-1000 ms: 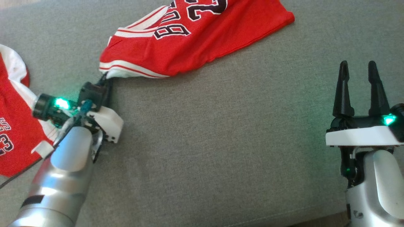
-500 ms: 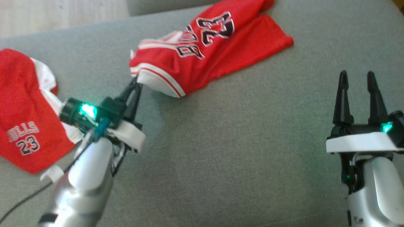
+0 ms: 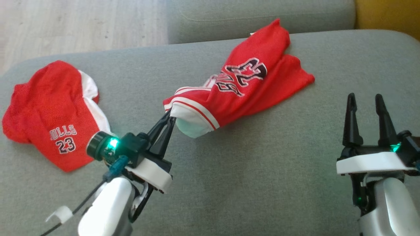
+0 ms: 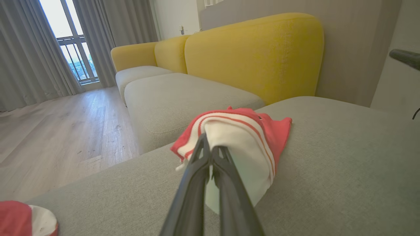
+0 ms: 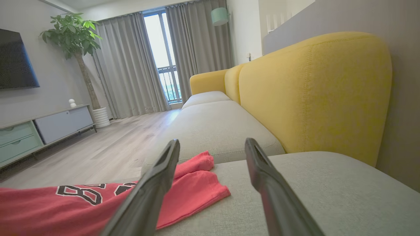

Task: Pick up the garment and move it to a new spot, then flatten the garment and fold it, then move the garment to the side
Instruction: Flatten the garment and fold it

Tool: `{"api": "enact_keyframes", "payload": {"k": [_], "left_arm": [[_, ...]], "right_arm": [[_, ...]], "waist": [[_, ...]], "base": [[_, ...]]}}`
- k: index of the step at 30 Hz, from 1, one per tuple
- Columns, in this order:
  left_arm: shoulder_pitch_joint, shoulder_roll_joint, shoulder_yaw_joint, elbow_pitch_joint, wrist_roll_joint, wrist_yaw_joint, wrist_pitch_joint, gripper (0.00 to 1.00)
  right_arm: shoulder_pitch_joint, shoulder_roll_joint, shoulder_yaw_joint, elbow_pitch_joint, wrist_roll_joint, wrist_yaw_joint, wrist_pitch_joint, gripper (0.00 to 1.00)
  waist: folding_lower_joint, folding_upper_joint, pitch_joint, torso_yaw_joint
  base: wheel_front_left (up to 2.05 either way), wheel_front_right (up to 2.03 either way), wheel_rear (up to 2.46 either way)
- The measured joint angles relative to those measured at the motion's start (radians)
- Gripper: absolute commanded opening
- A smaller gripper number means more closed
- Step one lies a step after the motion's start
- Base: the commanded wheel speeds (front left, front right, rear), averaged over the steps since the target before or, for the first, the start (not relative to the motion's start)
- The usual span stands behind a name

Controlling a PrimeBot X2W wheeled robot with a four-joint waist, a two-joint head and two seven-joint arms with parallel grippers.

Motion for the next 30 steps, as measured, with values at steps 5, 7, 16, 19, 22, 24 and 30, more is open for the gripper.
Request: {"api": "enact_keyframes", "payload": {"k": [5, 7, 16, 19, 22, 24, 30], "left_arm": [[0.013, 0.031, 0.026, -0.105, -0.026, 0.021, 0.114, 0.0], [0.009, 0.042, 0.03, -0.105, -0.026, 0.027, 0.16, 0.0], [-0.19, 0.051, 0.075, 0.084, -0.019, 0.074, 0.264, 0.0], [-0.246, 0.053, 0.087, 0.21, -0.008, 0.092, 0.289, 0.0], [-0.275, 0.053, 0.087, 0.319, 0.007, 0.115, 0.279, 1.0], [-0.282, 0.051, 0.089, 0.363, 0.012, 0.128, 0.235, 1.0], [-0.289, 0.0, 0.091, 0.398, 0.002, 0.141, 0.075, 1.0]], "right_arm": [[-0.003, 0.0, 0.027, -0.002, 0.0, 0.0, 0.0, 1.0], [-0.004, 0.0, 0.04, -0.004, 0.002, 0.0, 0.0, 1.0], [-0.082, 0.0, 0.073, -0.018, 0.018, 0.0, 0.0, 1.0], [-0.097, 0.0, 0.083, -0.024, 0.025, 0.0, 0.0, 1.0], [-0.105, 0.0, 0.088, -0.026, 0.026, 0.0, 0.0, 1.0], [-0.105, 0.0, 0.088, -0.027, 0.026, 0.0, 0.0, 1.0], [-0.103, 0.0, 0.046, -0.019, 0.0, 0.0, 0.0, 1.0]], "waist": [[0.0002, 0.0, 0.016, 0.0], [0.0002, 0.0, 0.033, -0.01], [0.0004, 0.0, 0.142, -0.093], [0.0005, 0.0, 0.176, -0.124], [0.0005, 0.0, 0.203, -0.149], [0.0005, 0.0, 0.215, -0.158], [0.0004, 0.0, 0.206, -0.116]], "base": [[0.0, 0.0, 0.0], [0.0, 0.0, 0.0], [0.0, 0.0, 0.0], [0.0, 0.0, 0.0], [0.0, 0.0, 0.0], [0.0, 0.0, 0.0], [0.0, 0.0, 0.0]]}}
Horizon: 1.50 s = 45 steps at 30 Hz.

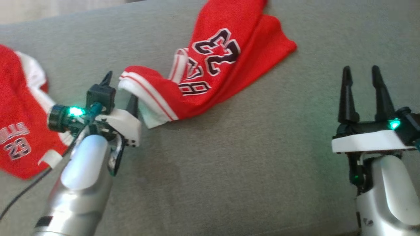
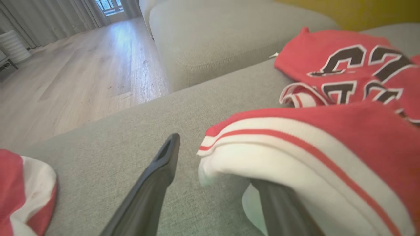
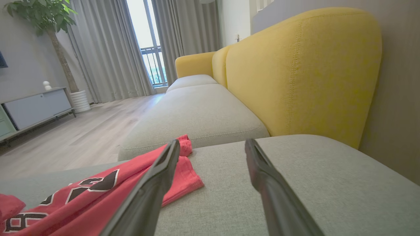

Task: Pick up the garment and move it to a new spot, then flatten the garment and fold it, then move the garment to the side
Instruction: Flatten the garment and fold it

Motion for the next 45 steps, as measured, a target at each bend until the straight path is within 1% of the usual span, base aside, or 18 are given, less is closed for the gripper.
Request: {"api": "enact_keyframes", "payload": {"k": [4, 5, 6, 11, 14, 19, 22, 25, 29, 32, 36, 37, 38, 41, 45], "left_arm": [[0.023, -0.025, -0.001, -0.023, -0.008, 0.003, -0.08, 1.0], [0.023, -0.025, -0.001, -0.023, -0.008, 0.003, -0.08, 1.0], [0.039, -0.031, -0.001, -0.037, -0.013, 0.007, -0.096, 1.0], [0.154, -0.055, -0.006, -0.13, -0.037, 0.026, -0.147, 1.0], [0.216, -0.059, -0.017, -0.191, -0.039, 0.032, -0.148, 1.0], [0.286, -0.071, -0.041, -0.272, -0.044, 0.04, -0.146, 1.0], [0.293, -0.073, -0.052, -0.301, -0.044, 0.044, -0.145, 1.0], [0.293, -0.076, -0.063, -0.32, -0.044, 0.044, -0.136, 1.0], [0.292, -0.082, -0.068, -0.335, -0.054, 0.045, -0.132, 1.0], [0.289, -0.082, -0.071, -0.335, -0.054, 0.047, -0.131, 1.0], [0.276, -0.083, -0.075, -0.335, -0.054, 0.048, -0.128, 1.0], [0.272, -0.082, -0.074, -0.335, -0.054, 0.05, -0.128, 1.0], [0.27, -0.082, -0.074, -0.335, -0.054, 0.052, -0.129, 1.0], [0.257, -0.082, -0.074, -0.333, -0.054, 0.053, -0.129, 1.0], [0.255, -0.081, -0.074, -0.329, -0.056, 0.054, -0.129, 1.0]], "right_arm": [[0.0, 0.0, -0.053, 0.038, -0.038, 0.0, 0.0, 1.0], [0.0, 0.0, -0.053, 0.038, -0.038, 0.0, 0.0, 1.0], [0.0, 0.0, -0.064, 0.053, -0.047, 0.0, 0.003, 1.0], [-0.009, 0.0, -0.126, 0.152, -0.057, 0.0, 0.074, 1.0], [-0.057, 0.0, -0.177, 0.252, -0.06, 0.0, 0.131, 1.0], [-0.205, 0.0, -0.28, 0.44, -0.083, 0.0, 0.197, 1.0], [-0.295, 0.0, -0.386, 0.563, -0.103, 0.0, 0.216, 1.0], [-0.376, -0.002, -0.525, 0.688, -0.122, 0.0, 0.221, 1.0], [-0.45, -0.002, -0.62, 0.79, -0.23, 0.0, 0.216, 1.0], [-0.496, -0.002, -0.683, 0.825, -0.316, 0.0, 0.21, 1.0], [-0.547, -0.005, -0.749, 0.865, -0.393, 0.0, 0.21, 1.0], [-0.572, -0.007, -0.771, 0.889, -0.422, 0.0, 0.217, 0.39], [-0.58, -0.008, -0.777, 0.895, -0.445, 0.0, 0.217, 0.0], [-0.587, -0.011, -0.804, 0.91, -0.497, 0.0, 0.213, 0.0], [-0.587, -0.007, -0.826, 0.929, -0.544, 0.0, 0.153, 0.0]], "waist": [[-0.0001, 0.0, -0.025, 0.058], [-0.0001, 0.0, -0.025, 0.058], [-0.0002, 0.0, -0.032, 0.073], [-0.0003, 0.0, -0.066, 0.153], [-0.0003, 0.0, -0.082, 0.201], [-0.0003, 0.0, -0.088, 0.272], [-0.0003, 0.0, -0.079, 0.303], [-0.0002, 0.0, -0.057, 0.322], [-0.0001, 0.0, -0.028, 0.342], [0.0, 0.0, -0.01, 0.353], [0.0, 0.0, 0.007, 0.359], [-0.0001, 0.0, 0.013, 0.354], [-0.0001, 0.0, 0.015, 0.35], [0.0, 0.0, 0.019, 0.34], [0.0, 0.0, 0.009, 0.325]], "base": [[0.0, 0.0, 0.0], [0.0, 0.0, 0.0], [0.0, 0.0, 0.0], [0.0, 0.0, 0.0], [0.0, 0.0, 0.0], [0.0, 0.0, 0.0], [0.0, 0.0, 0.0], [0.0, 0.0, 0.0], [0.0, 0.0, 0.0], [0.0, 0.0, 0.0], [0.0, 0.0, 0.0], [0.0, 0.0, 0.0], [0.0, 0.0, 0.0], [0.0, 0.0, 0.0], [0.0, 0.0, 0.0]]}}
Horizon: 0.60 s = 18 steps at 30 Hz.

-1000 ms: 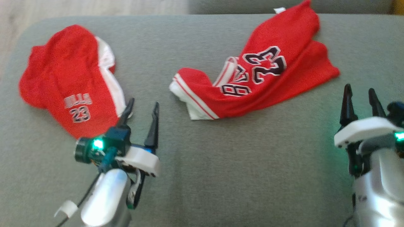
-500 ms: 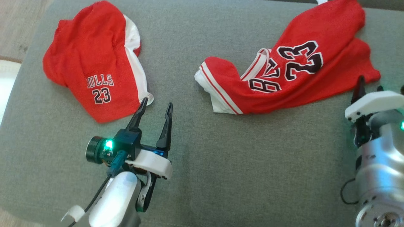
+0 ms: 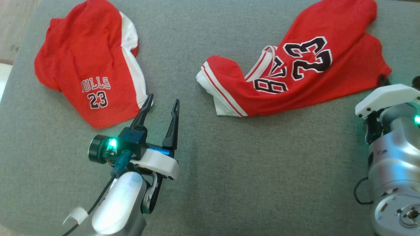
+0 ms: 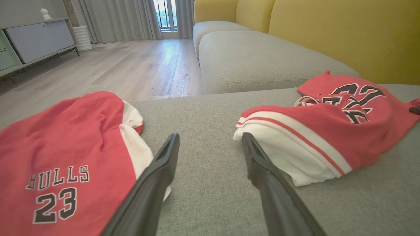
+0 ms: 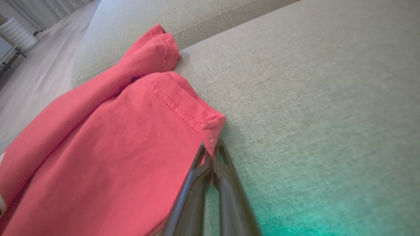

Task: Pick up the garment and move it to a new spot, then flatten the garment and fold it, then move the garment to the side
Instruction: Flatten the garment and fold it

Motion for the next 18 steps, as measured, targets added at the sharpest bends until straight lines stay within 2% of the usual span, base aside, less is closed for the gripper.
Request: {"api": "enact_keyframes", "payload": {"k": [8, 18], "left_arm": [[0.007, 0.007, 0.002, 0.004, -0.013, 0.007, -0.001, 1.0], [0.032, 0.008, 0.001, 0.004, -0.034, 0.016, -0.01, 1.0]], "right_arm": [[0.016, 0.0, -0.077, -0.086, -0.077, 0.0, -0.088, 0.0], [0.131, -0.031, -0.225, -0.246, -0.111, 0.0, -0.086, 0.0]], "waist": [[-0.0002, 0.0, -0.038, -0.041], [-0.0003, 0.0, -0.089, -0.101]], "base": [[0.0, 0.0, 0.0], [0.0, 0.0, 0.0]]}}
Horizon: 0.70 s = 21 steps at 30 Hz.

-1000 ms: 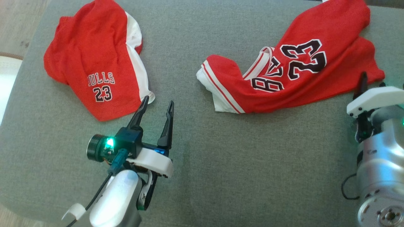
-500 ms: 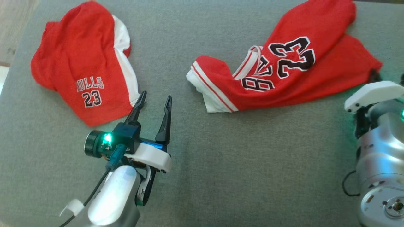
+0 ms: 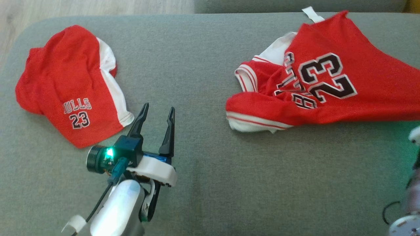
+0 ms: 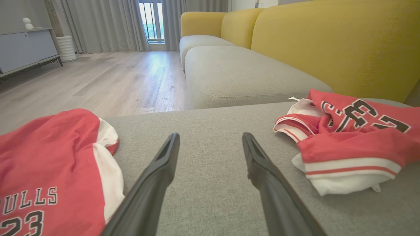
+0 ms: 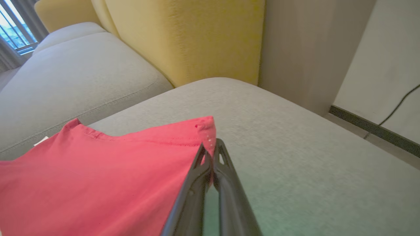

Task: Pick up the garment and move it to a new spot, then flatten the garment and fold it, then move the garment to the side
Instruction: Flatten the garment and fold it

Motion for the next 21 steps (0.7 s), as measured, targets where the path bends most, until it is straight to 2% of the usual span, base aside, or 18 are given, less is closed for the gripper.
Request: {"api": "enact_keyframes", "payload": {"k": [5, 6, 7, 10, 13, 18, 21], "left_arm": [[0.02, 0.001, 0.0, 0.0, -0.007, 0.001, -0.008, 1.0], [0.02, 0.002, 0.0, 0.0, -0.008, 0.001, -0.008, 1.0], [0.02, 0.002, 0.0, 0.0, -0.011, 0.001, -0.009, 1.0], [0.021, 0.003, 0.0, 0.004, -0.015, 0.001, -0.009, 1.0], [0.024, 0.005, -0.001, 0.006, -0.016, 0.008, -0.009, 1.0], [0.043, 0.007, -0.003, 0.006, -0.027, 0.009, -0.016, 1.0], [0.052, 0.008, -0.003, 0.005, -0.031, 0.01, -0.017, 1.0]], "right_arm": [[0.047, 0.017, -0.039, -0.067, 0.01, 0.0, 0.018, 0.0], [0.05, 0.023, -0.039, -0.072, 0.016, 0.0, 0.019, 0.9], [0.05, 0.028, -0.039, -0.074, 0.029, 0.0, 0.019, 1.0], [0.051, 0.039, 0.004, -0.076, 0.072, 0.0, 0.014, 1.0], [0.051, 0.039, 0.116, -0.064, 0.145, 0.0, -0.027, 1.0], [0.092, 0.04, 0.425, -0.034, 0.349, 0.0, -0.063, 1.0], [0.169, 0.04, 0.623, -0.096, 0.496, 0.0, -0.064, 1.0]], "waist": [[0.0, 0.0, -0.011, -0.02], [0.0001, 0.0, -0.013, -0.023], [0.0, 0.0, -0.015, -0.025], [0.0001, 0.0, -0.023, -0.031], [0.0001, 0.0, -0.035, -0.035], [0.0, 0.0, -0.061, -0.034], [0.0, 0.0, -0.072, -0.032]], "base": [[0.0, 0.0, 0.0], [0.0, 0.0, 0.0], [0.0, 0.0, 0.0], [0.0, 0.0, 0.0], [0.0, 0.0, 0.0], [0.0, 0.0, 0.0], [0.0, 0.0, 0.0]]}}
